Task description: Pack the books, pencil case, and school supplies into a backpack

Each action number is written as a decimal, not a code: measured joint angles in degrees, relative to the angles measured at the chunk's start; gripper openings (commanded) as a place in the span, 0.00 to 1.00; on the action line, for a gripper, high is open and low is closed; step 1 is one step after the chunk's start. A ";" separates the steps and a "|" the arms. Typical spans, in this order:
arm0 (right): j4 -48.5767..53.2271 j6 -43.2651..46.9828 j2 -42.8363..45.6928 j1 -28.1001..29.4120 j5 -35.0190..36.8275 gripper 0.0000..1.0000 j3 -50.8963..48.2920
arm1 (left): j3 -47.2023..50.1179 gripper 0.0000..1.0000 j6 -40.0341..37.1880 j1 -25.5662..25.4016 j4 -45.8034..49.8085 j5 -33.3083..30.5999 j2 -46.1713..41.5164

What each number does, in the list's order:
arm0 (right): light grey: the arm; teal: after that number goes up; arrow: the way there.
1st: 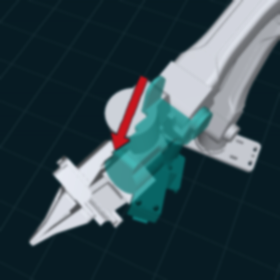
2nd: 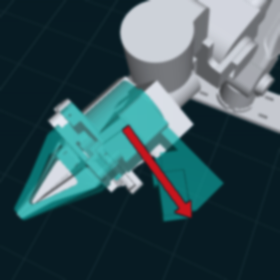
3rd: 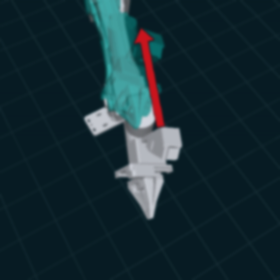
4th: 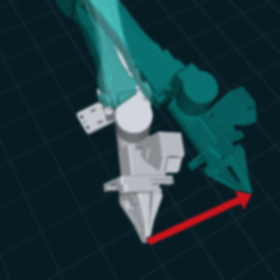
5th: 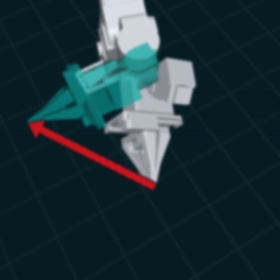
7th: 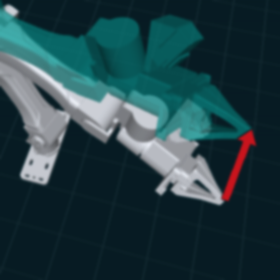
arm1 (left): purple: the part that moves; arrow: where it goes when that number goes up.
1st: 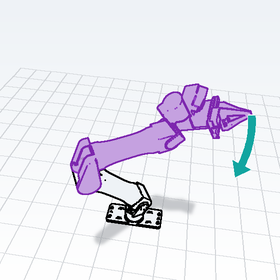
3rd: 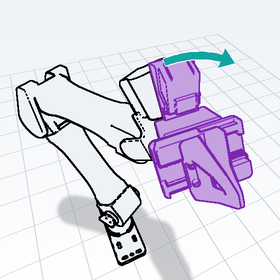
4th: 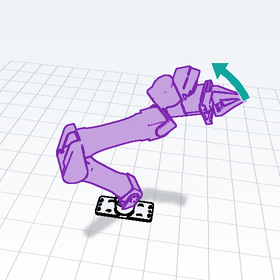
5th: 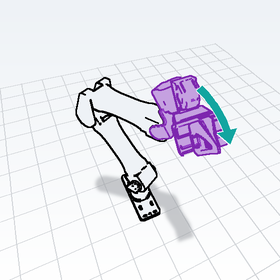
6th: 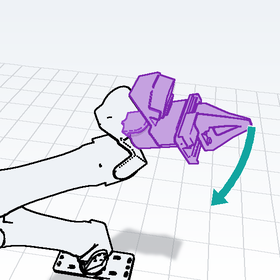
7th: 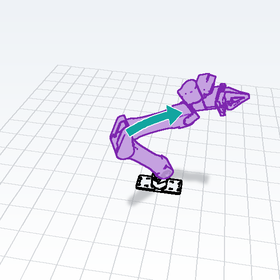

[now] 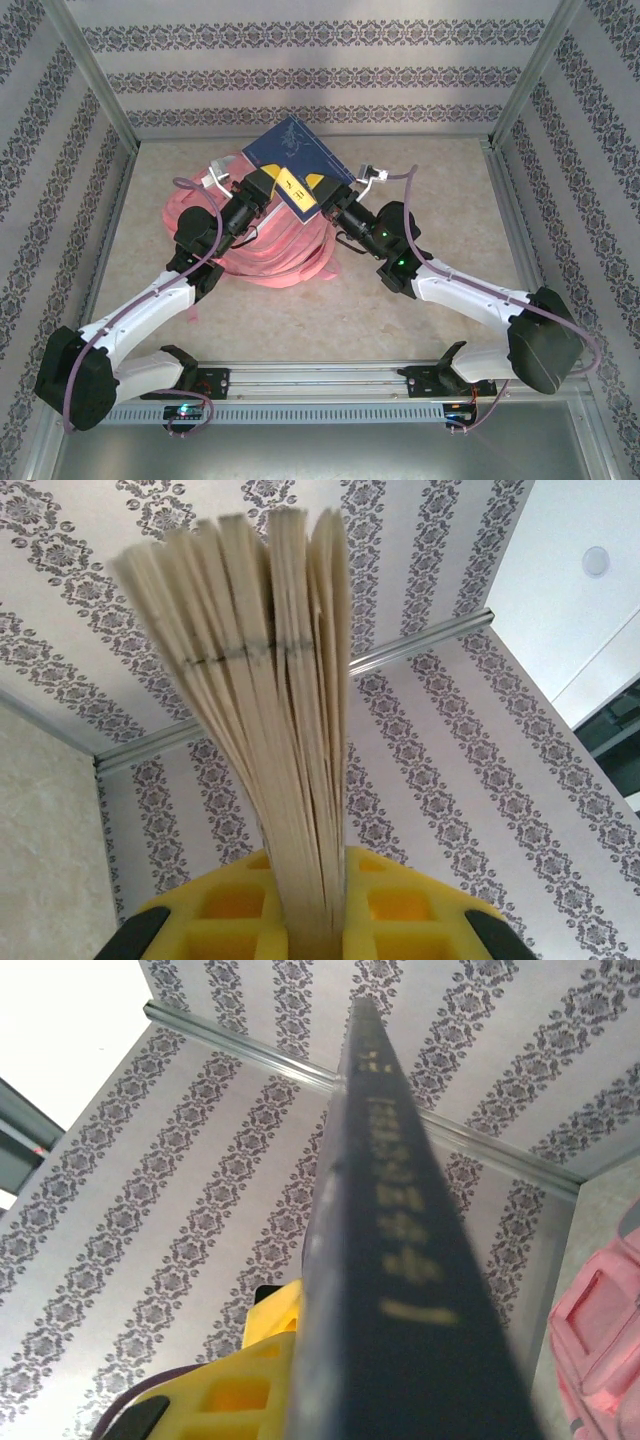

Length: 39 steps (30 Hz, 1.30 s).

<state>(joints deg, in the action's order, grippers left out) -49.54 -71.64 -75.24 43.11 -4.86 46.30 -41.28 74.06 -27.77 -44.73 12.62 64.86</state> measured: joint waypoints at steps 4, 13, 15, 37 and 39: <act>4.15 0.31 4.83 -1.46 -2.36 0.02 -3.32 | 0.07 0.24 -1.62 -1.53 5.57 1.18 -1.95; 29.53 8.26 24.30 -10.93 -3.56 0.00 -9.88 | -3.50 0.43 -14.82 -0.28 29.97 2.34 -4.90; 36.06 11.04 26.69 -11.89 -4.94 0.00 -9.84 | -6.49 0.48 -19.80 -0.28 37.57 2.58 -3.89; 73.61 23.87 34.12 -23.32 -16.81 0.00 -6.62 | -41.59 0.69 -59.76 -0.35 87.03 -8.87 26.75; 73.81 23.87 34.12 -24.35 -17.79 0.00 -6.62 | -41.99 0.69 -60.81 -0.31 87.19 -9.49 28.33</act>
<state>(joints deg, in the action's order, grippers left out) 24.27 -47.77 -41.12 18.76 -22.65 39.68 -83.26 13.26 -28.08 42.46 3.14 93.19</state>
